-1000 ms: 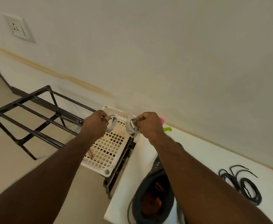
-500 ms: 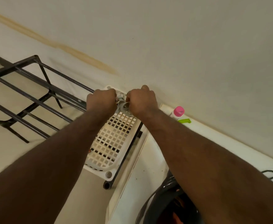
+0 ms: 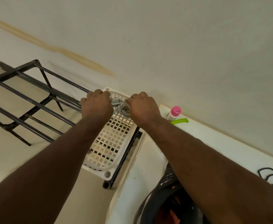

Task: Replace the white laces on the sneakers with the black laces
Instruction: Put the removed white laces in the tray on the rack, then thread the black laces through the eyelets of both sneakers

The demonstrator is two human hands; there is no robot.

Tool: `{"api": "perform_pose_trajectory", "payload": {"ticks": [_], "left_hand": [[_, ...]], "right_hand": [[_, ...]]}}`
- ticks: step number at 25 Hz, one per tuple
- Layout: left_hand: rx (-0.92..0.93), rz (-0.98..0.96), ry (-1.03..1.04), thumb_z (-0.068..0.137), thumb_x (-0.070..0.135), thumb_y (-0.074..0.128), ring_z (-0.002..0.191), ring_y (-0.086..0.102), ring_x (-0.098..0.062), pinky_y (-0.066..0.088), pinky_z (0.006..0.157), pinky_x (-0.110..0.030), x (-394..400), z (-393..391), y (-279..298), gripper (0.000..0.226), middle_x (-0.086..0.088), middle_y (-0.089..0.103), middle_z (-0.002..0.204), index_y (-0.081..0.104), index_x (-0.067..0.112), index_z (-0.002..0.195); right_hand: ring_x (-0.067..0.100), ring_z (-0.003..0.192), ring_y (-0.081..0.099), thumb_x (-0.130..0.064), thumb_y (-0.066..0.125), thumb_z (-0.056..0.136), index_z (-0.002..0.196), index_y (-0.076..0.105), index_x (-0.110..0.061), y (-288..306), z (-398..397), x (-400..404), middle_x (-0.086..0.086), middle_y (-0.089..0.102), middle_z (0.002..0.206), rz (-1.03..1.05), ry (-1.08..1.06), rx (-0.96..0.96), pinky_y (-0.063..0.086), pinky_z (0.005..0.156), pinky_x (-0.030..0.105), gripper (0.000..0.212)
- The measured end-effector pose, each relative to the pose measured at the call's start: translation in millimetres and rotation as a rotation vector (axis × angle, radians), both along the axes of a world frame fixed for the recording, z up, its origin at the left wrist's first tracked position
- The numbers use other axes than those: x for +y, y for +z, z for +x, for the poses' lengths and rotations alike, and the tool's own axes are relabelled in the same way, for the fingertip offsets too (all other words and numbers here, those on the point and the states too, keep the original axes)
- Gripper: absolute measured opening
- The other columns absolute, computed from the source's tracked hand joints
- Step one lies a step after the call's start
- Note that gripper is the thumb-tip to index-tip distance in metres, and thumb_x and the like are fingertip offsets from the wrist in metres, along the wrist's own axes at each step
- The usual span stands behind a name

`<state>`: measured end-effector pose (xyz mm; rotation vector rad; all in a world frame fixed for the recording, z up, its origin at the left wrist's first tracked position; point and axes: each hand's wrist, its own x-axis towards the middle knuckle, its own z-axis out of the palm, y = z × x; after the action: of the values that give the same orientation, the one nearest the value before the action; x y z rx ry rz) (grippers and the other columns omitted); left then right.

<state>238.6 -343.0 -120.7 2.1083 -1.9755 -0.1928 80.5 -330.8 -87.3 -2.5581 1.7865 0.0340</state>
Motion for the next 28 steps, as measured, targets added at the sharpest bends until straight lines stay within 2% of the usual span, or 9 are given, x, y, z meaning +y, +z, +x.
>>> {"api": "perform_pose_trajectory", "payload": {"ticks": [3, 5, 7, 10, 14, 18, 22, 25, 28], "left_hand": [[0.050, -0.003, -0.078, 0.102, 0.028, 0.040, 0.140, 0.038, -0.032, 0.030, 0.111, -0.055, 27, -5, 2, 0.047, -0.013, 0.043, 0.150, 0.037, 0.012, 0.147], [0.011, 0.013, -0.167, 0.104, 0.031, 0.033, 0.152, 0.011, -0.030, 0.015, 0.120, -0.054, 46, -12, 2, 0.058, -0.011, 0.017, 0.164, 0.016, 0.012, 0.156], [0.001, 0.008, -0.242, 0.104, 0.030, 0.030, 0.152, -0.009, -0.027, 0.002, 0.122, -0.052, 64, -23, 8, 0.063, -0.008, -0.001, 0.166, 0.003, 0.012, 0.158], [0.009, -0.032, -0.310, 0.102, 0.033, 0.025, 0.152, -0.013, -0.026, -0.003, 0.122, -0.051, 90, -47, 28, 0.065, -0.008, -0.004, 0.166, 0.001, 0.011, 0.158], [-0.038, -0.059, -0.396, 0.103, 0.033, 0.030, 0.152, -0.008, -0.027, 0.002, 0.123, -0.053, 137, -87, 56, 0.065, -0.010, 0.001, 0.166, 0.003, 0.009, 0.158], [-0.043, -0.087, -0.514, 0.102, 0.033, 0.030, 0.153, -0.004, -0.027, 0.001, 0.122, -0.050, 176, -140, 91, 0.064, -0.008, 0.001, 0.166, 0.006, 0.011, 0.158], [0.020, -0.001, -0.653, 0.098, 0.031, 0.030, 0.151, 0.016, -0.032, 0.012, 0.121, -0.045, 231, -194, 99, 0.062, -0.013, 0.021, 0.162, 0.020, 0.008, 0.156], [0.170, 0.173, -0.714, 0.102, 0.030, 0.038, 0.149, 0.022, -0.023, 0.013, 0.121, -0.032, 279, -227, 86, 0.059, -0.009, 0.027, 0.160, 0.024, 0.010, 0.155], [0.325, 0.252, -0.638, 0.102, 0.033, 0.044, 0.148, 0.024, -0.019, 0.016, 0.120, -0.030, 309, -245, 70, 0.057, -0.005, 0.027, 0.160, 0.028, 0.015, 0.154]], "right_hand": [[0.029, 0.130, 0.044, -0.016, 0.051, 0.094, 0.140, 0.049, -0.013, 7, -1, 24, 0.010, 0.053, 0.140, 0.037, -0.008, 0.030, 0.044, 0.102, 0.046, 0.046], [0.034, 0.148, 0.022, -0.016, 0.050, 0.095, 0.153, 0.030, -0.007, 12, -3, 44, 0.016, 0.029, 0.159, 0.068, -0.043, 0.078, 0.030, 0.117, 0.051, 0.062], [0.034, 0.153, 0.003, -0.018, 0.045, 0.098, 0.157, 0.015, -0.005, 22, -7, 66, 0.017, 0.009, 0.166, 0.077, -0.072, 0.094, 0.015, 0.123, 0.052, 0.068], [0.032, 0.154, -0.008, -0.020, 0.038, 0.102, 0.158, 0.004, -0.005, 39, -23, 100, 0.016, -0.003, 0.167, 0.074, -0.120, 0.069, 0.006, 0.124, 0.051, 0.067], [0.033, 0.153, -0.014, -0.019, 0.040, 0.101, 0.157, -0.004, -0.004, 72, -63, 151, 0.016, -0.009, 0.166, 0.044, -0.261, 0.038, 0.002, 0.125, 0.051, 0.072], [0.030, 0.154, -0.010, -0.031, 0.037, 0.104, 0.158, 0.001, -0.007, 94, -103, 199, 0.013, -0.005, 0.167, -0.007, -0.356, -0.068, 0.001, 0.125, 0.047, 0.069], [0.032, 0.151, 0.018, -0.027, 0.044, 0.099, 0.156, 0.020, -0.010, 86, -172, 270, 0.014, 0.022, 0.163, 0.048, -0.609, -0.229, 0.022, 0.121, 0.043, 0.065], [0.027, 0.138, 0.043, -0.023, 0.043, 0.102, 0.149, 0.037, -0.009, 68, -209, 318, 0.012, 0.045, 0.150, 0.183, -0.719, -0.516, 0.034, 0.111, 0.035, 0.049], [0.023, 0.135, 0.048, -0.022, 0.046, 0.103, 0.144, 0.048, -0.011, 49, -238, 332, 0.008, 0.054, 0.145, 0.181, -0.821, -0.608, 0.035, 0.109, 0.029, 0.043]]}}
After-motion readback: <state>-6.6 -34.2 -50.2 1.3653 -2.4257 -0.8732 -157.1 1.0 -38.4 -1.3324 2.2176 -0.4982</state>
